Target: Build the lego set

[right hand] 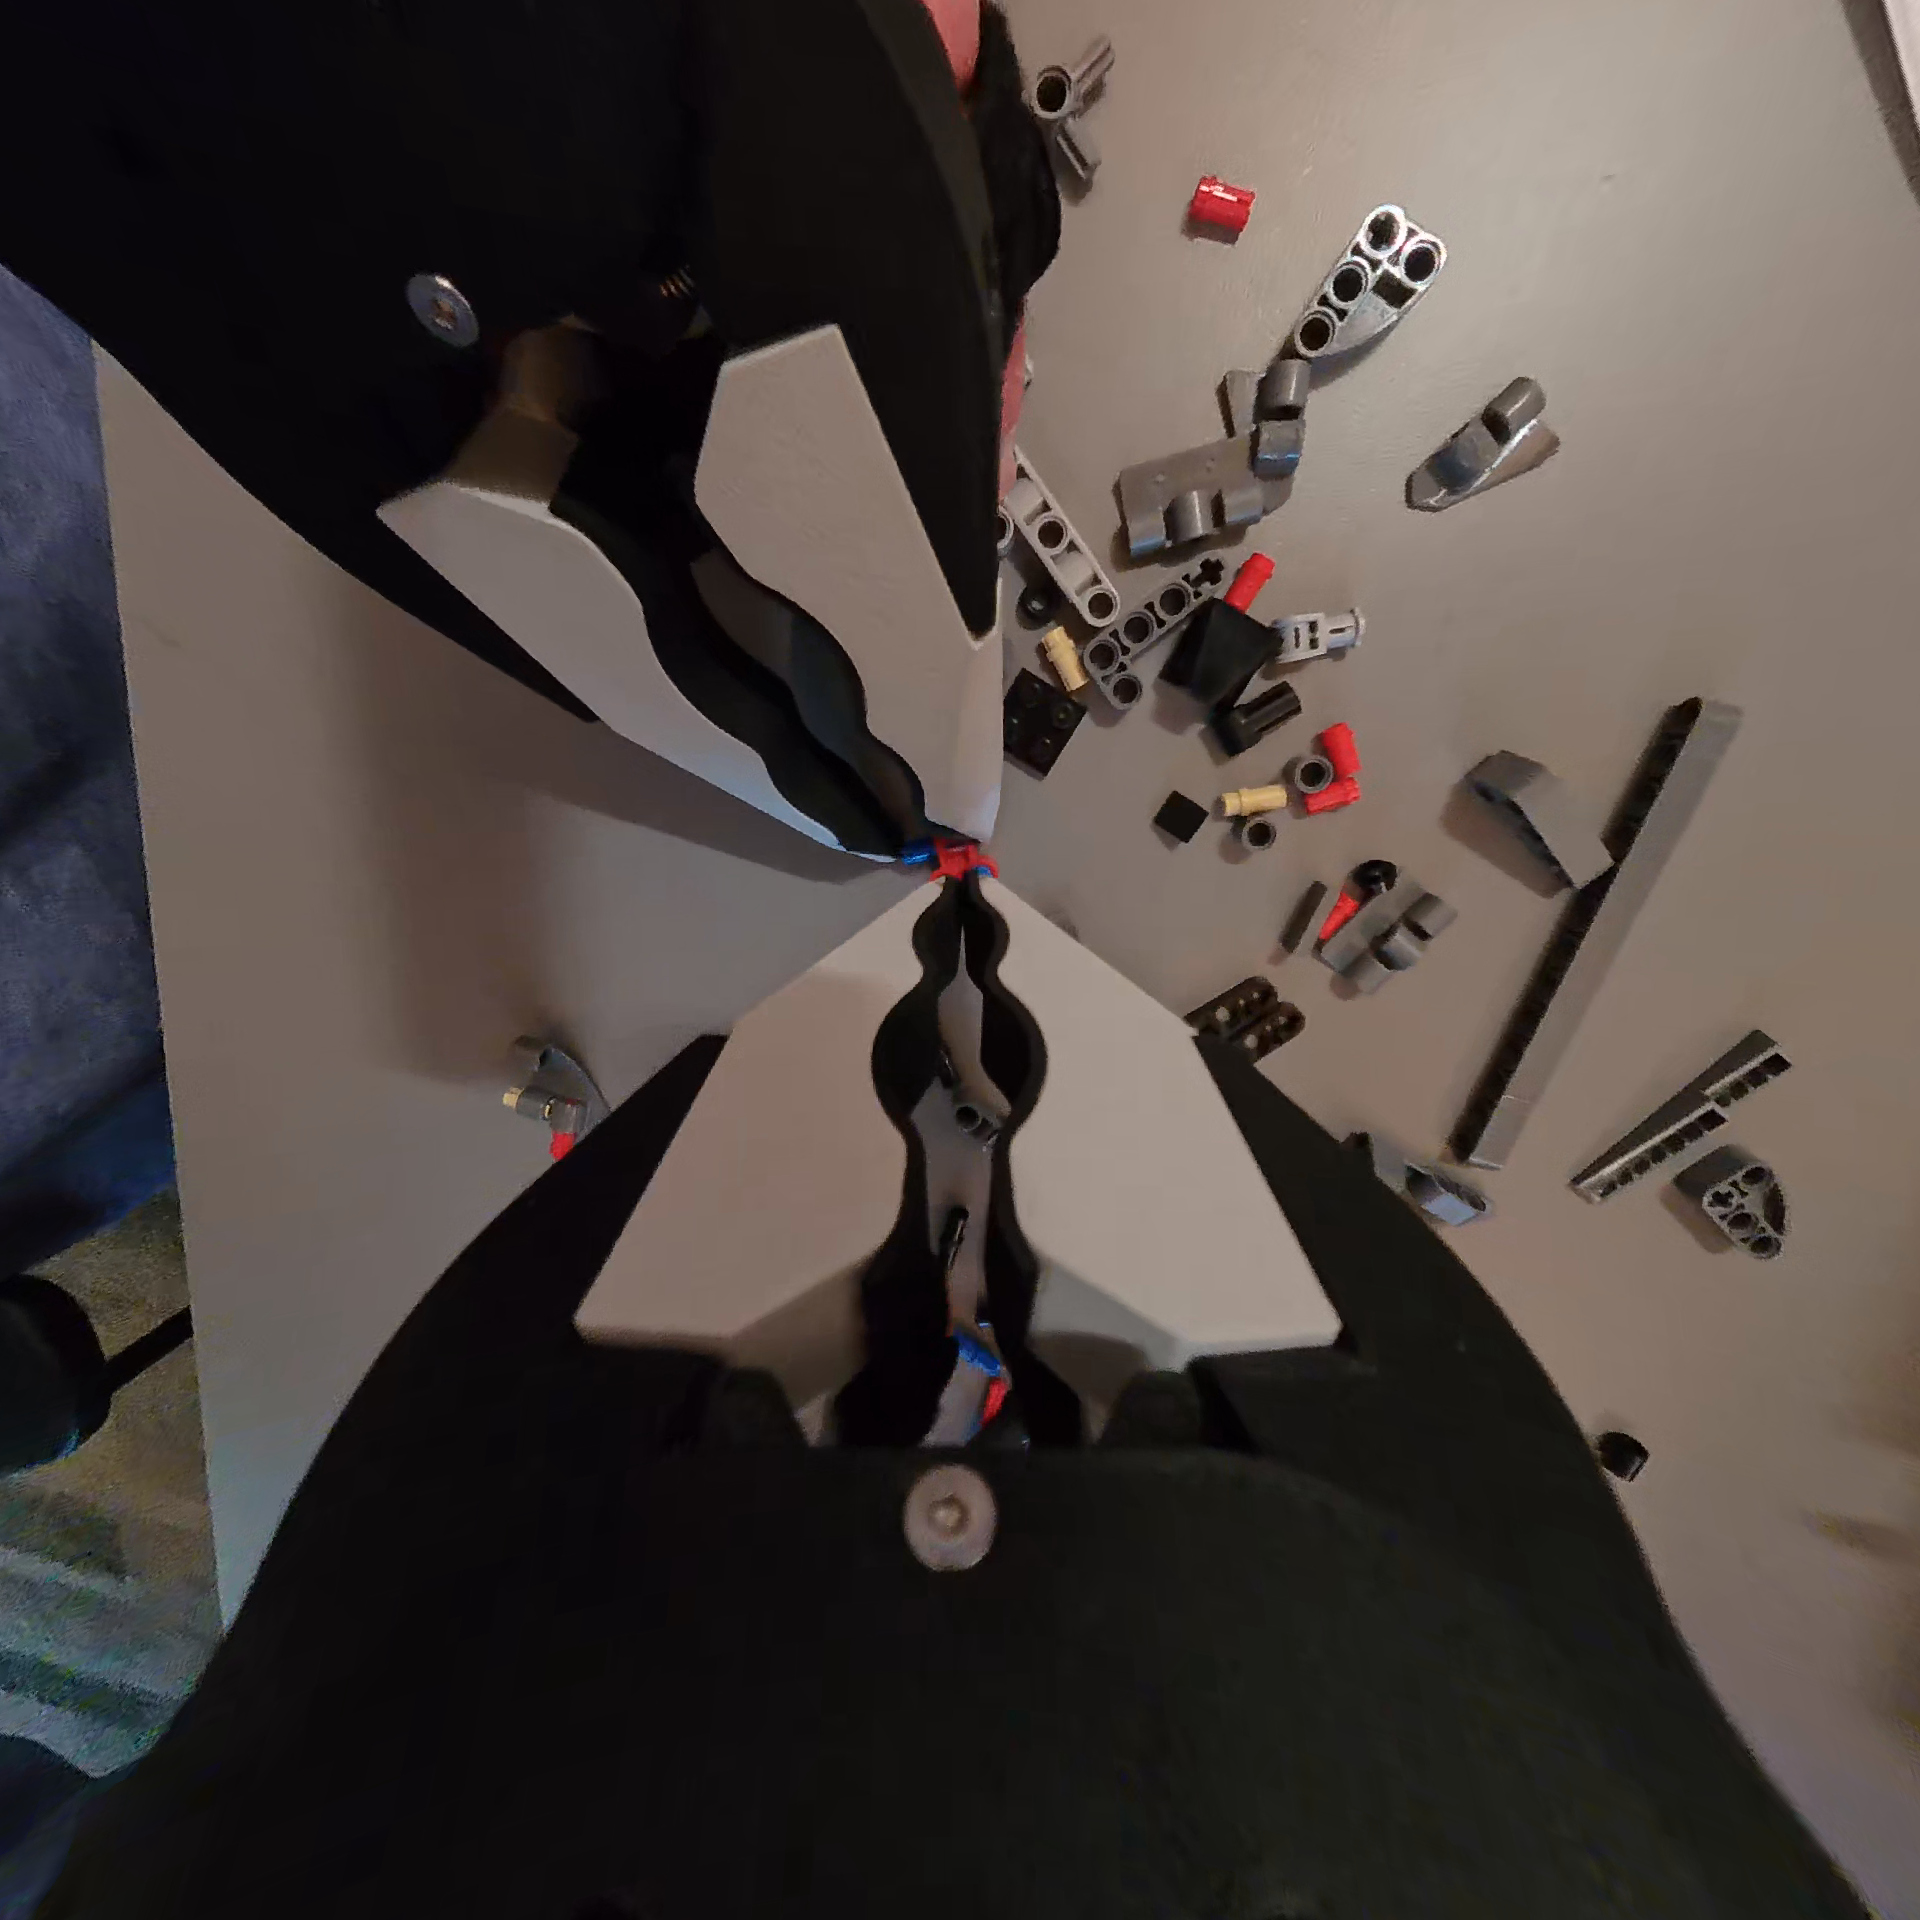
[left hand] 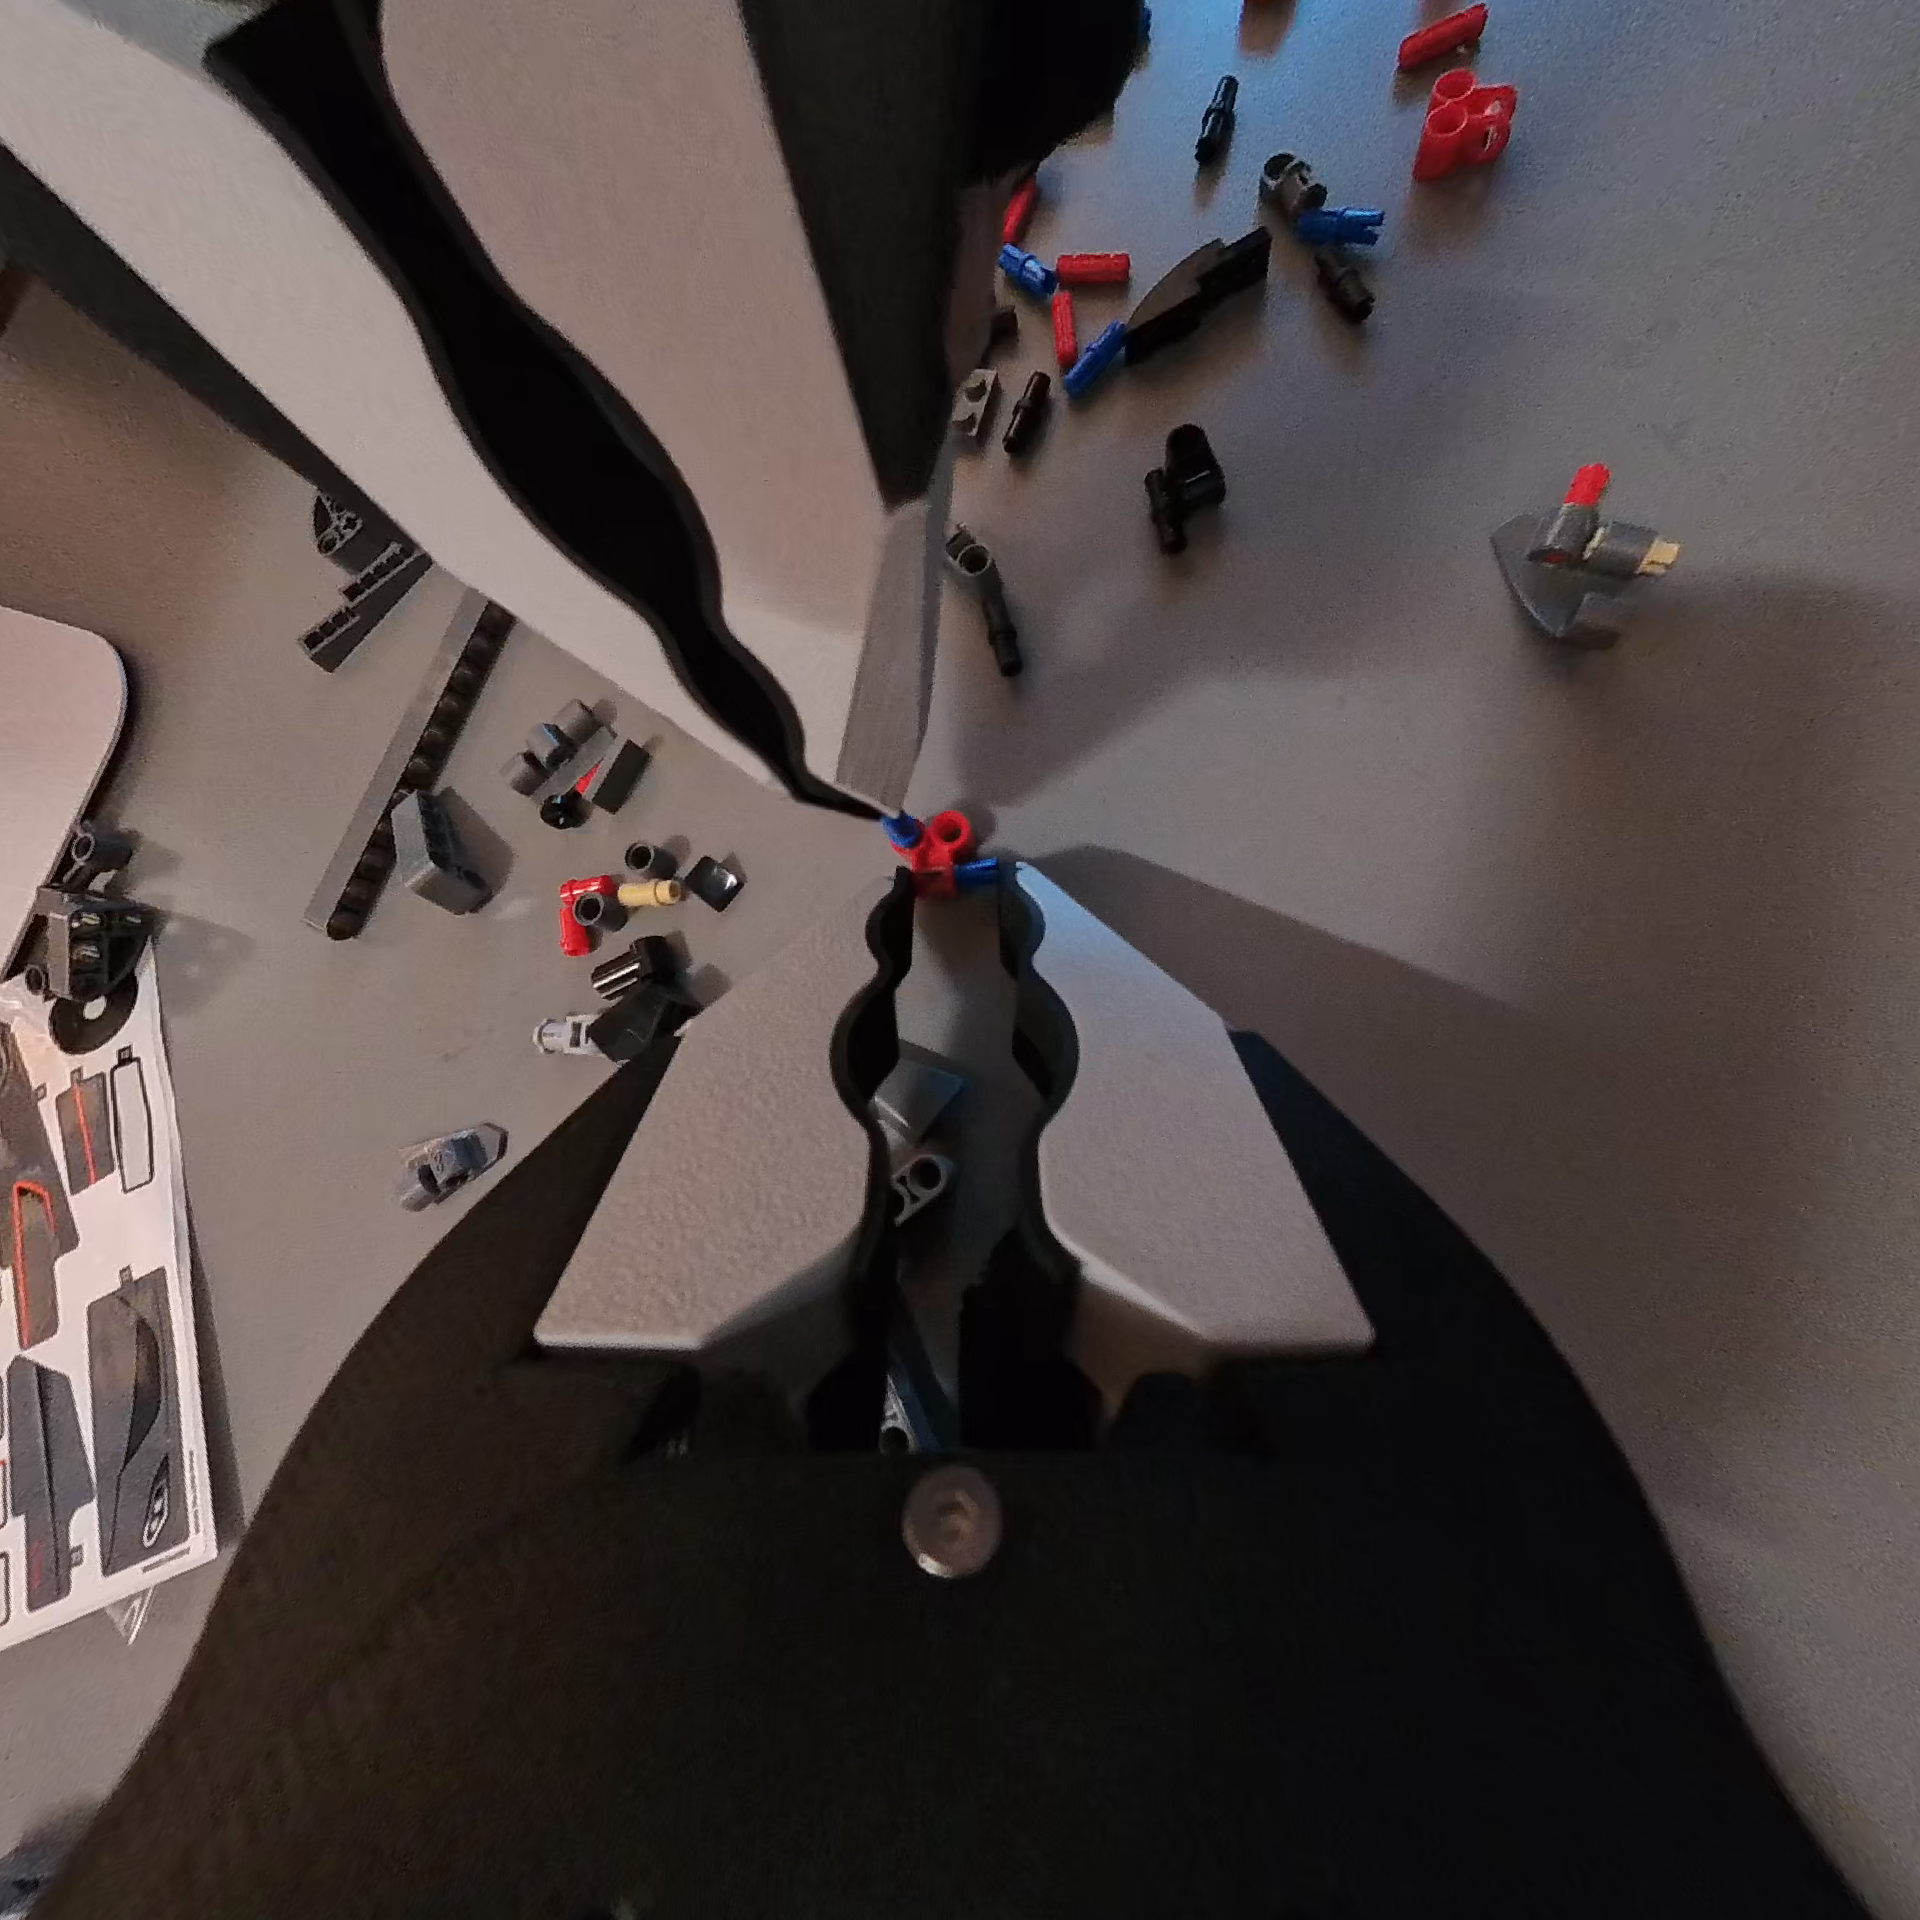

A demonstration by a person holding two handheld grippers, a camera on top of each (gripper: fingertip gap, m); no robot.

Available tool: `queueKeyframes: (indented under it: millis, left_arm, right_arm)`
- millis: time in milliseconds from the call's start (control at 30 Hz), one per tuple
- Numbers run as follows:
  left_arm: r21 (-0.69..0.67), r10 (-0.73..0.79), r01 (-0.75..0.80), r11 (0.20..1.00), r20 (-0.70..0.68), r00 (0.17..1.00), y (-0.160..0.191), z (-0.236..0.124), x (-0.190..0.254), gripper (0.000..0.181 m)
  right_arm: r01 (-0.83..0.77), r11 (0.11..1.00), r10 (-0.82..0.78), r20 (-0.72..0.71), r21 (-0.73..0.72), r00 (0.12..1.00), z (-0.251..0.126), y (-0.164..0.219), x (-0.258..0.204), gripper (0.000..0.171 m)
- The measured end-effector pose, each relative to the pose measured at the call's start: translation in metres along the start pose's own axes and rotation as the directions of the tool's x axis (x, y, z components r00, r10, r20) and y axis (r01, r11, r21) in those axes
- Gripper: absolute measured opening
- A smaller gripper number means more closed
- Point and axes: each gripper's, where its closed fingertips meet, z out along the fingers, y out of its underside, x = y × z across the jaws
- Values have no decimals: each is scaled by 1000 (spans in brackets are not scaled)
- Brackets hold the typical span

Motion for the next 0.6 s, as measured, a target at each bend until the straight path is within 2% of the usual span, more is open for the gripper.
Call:
queueKeyframes:
  millis: [33,500,600]
  left_arm:
    - [0,0,0,1000,0,1000,0,0,0,14]
    - [0,0,0,1000,5,1000,0,1,-1,14]
    - [1,-1,1,1000,3,1000,-1,1,-1,14]
  right_arm:
    - [2,1000,-2,-4,-6,1000,0,0,0,0]
    - [-19,1000,19,-15,16,1000,3,-1,1,0]
    - [-52,995,54,-27,88,998,-7,-5,5,7]
